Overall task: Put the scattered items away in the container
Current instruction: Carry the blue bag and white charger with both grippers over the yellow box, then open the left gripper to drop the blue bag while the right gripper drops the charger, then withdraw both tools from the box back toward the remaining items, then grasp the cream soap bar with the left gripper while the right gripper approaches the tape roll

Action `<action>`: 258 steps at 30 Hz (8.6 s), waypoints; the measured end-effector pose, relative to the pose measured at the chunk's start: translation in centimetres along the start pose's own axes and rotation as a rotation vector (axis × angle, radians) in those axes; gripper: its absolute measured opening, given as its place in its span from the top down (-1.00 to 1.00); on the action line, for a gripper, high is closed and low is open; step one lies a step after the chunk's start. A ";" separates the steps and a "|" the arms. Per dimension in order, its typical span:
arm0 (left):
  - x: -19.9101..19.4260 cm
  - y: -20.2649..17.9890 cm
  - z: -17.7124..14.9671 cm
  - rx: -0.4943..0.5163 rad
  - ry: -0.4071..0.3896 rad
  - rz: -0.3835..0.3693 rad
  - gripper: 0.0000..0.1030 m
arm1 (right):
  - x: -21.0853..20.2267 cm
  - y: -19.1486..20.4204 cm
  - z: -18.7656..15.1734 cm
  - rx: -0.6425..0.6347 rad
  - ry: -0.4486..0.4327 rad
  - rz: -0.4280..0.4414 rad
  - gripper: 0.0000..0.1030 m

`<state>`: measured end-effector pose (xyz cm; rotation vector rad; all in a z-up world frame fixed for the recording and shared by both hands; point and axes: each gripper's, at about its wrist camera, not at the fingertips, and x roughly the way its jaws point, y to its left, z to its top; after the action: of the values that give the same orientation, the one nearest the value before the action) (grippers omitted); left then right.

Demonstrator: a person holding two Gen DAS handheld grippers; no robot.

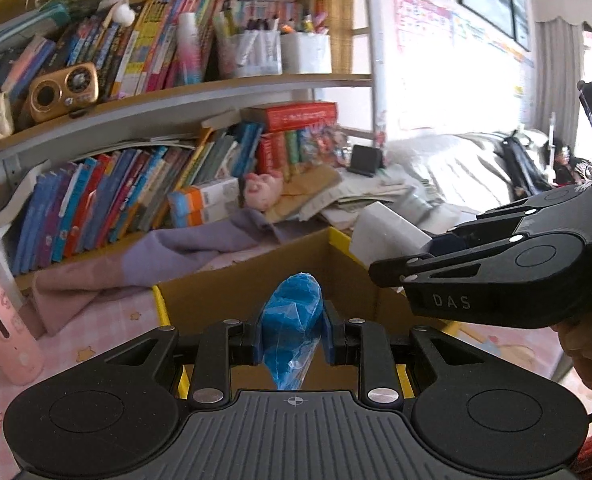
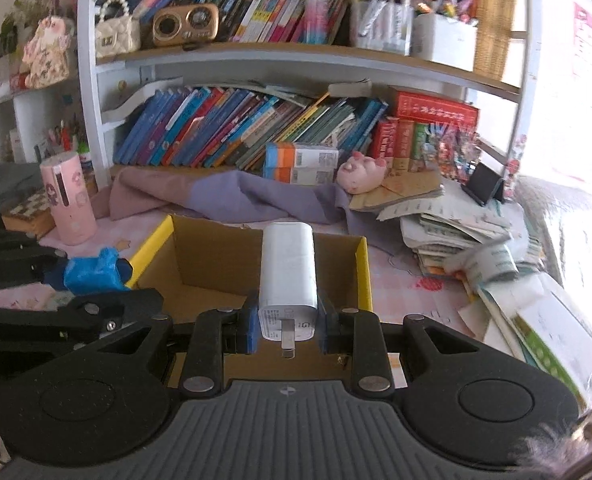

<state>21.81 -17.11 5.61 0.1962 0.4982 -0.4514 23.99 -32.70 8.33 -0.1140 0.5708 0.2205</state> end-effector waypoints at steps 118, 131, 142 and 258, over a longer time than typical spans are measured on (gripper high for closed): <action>-17.5 3.5 -15.1 -0.180 0.113 0.231 -0.85 | -11.3 15.4 -12.8 0.069 0.079 -0.052 -0.62; -20.4 6.2 -17.8 -0.253 0.151 0.305 -0.85 | -10.8 20.2 -13.2 -0.005 0.134 0.051 -0.67; -22.6 8.4 -19.2 -0.304 0.155 0.369 -0.85 | -10.7 23.4 -12.9 -0.050 0.138 0.111 -0.67; -9.8 18.6 -15.2 -0.357 0.227 0.326 0.32 | 9.0 26.1 -1.2 -0.084 0.216 0.212 -0.70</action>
<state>16.42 7.37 -1.28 -0.0182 0.7457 -0.0170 24.56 -6.03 1.19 -0.1597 0.7898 0.4425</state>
